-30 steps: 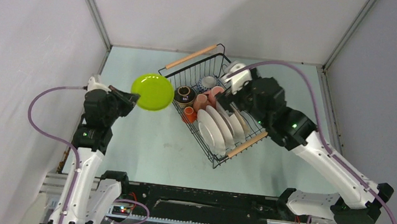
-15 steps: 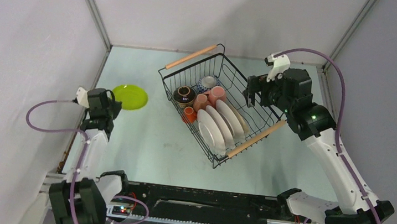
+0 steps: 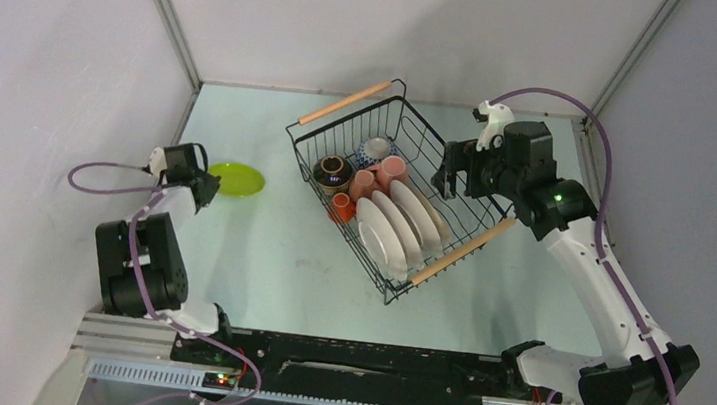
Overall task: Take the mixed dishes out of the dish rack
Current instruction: Place the plate at the center of the board.
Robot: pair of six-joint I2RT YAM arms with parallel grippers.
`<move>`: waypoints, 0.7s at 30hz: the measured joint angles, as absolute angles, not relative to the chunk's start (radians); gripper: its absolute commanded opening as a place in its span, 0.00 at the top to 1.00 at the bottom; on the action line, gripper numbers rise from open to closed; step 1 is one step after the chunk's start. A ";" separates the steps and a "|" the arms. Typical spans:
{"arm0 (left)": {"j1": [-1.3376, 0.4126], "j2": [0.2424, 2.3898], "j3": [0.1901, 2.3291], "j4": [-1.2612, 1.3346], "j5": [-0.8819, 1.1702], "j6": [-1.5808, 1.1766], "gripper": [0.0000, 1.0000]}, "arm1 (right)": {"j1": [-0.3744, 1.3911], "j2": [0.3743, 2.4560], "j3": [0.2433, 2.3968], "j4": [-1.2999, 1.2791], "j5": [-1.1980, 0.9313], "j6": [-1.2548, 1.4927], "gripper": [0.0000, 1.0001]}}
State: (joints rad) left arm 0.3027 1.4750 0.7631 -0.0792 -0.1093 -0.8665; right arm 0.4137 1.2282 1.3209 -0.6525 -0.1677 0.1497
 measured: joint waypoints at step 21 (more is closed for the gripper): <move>0.304 1.484 0.843 -0.269 -0.138 -0.731 0.22 | 0.324 1.396 1.321 -0.725 -0.284 0.196 0.31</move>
State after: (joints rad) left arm 0.3038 1.4837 0.8433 -0.2691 -0.1379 -0.7315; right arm 0.3244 1.3960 1.3209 -0.7246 -0.2836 0.1959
